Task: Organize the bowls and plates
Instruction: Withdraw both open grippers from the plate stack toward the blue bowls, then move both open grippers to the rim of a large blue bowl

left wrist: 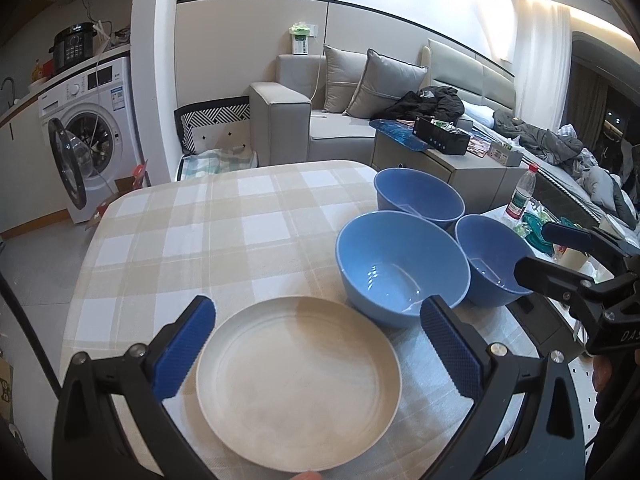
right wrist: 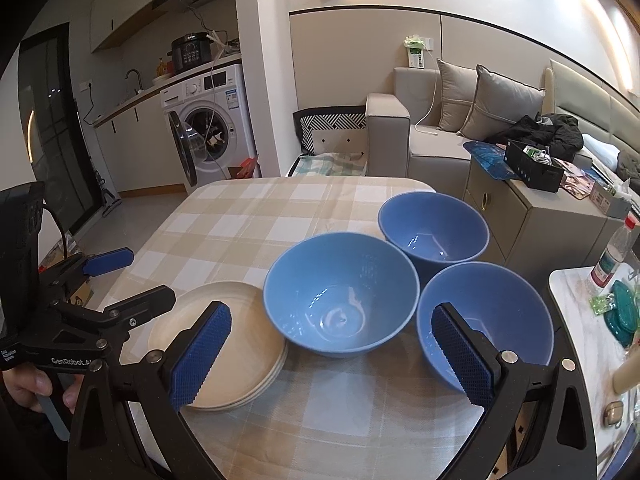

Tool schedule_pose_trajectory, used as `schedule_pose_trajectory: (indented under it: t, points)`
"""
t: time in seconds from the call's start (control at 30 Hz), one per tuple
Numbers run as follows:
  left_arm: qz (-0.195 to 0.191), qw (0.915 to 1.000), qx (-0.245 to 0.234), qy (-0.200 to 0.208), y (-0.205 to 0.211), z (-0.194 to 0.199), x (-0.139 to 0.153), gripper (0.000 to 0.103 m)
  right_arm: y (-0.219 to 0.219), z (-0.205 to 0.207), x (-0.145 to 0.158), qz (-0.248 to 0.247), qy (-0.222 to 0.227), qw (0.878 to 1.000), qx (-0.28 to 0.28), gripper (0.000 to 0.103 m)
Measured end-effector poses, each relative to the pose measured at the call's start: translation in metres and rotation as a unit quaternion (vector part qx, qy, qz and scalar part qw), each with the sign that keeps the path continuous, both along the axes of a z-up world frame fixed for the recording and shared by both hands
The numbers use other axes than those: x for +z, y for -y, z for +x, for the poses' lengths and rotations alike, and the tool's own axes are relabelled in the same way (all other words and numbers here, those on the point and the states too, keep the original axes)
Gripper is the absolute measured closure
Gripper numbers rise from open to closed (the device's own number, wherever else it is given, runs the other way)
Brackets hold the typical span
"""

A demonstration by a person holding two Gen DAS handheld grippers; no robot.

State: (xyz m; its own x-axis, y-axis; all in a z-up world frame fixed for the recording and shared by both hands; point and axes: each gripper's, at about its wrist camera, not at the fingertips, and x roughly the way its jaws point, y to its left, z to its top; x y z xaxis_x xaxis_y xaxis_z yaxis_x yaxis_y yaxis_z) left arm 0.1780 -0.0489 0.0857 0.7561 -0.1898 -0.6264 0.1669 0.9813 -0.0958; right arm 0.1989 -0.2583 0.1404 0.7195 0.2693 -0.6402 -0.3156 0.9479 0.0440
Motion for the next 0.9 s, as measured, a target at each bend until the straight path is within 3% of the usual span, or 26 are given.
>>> schedule_pose_trajectory:
  t: [0.4,0.9]
  points:
    - [-0.004,0.9996,-0.029,0.004,0.029,0.035,0.018,0.000,0.046,0.028,0.024,0.018,0.004,1.000,-0.021,0.001]
    - [-0.006,0.9988,-0.049,-0.003,0.067,0.092,0.027,0.000,0.095,0.076,0.025,0.033,-0.017,0.998,-0.054,0.001]
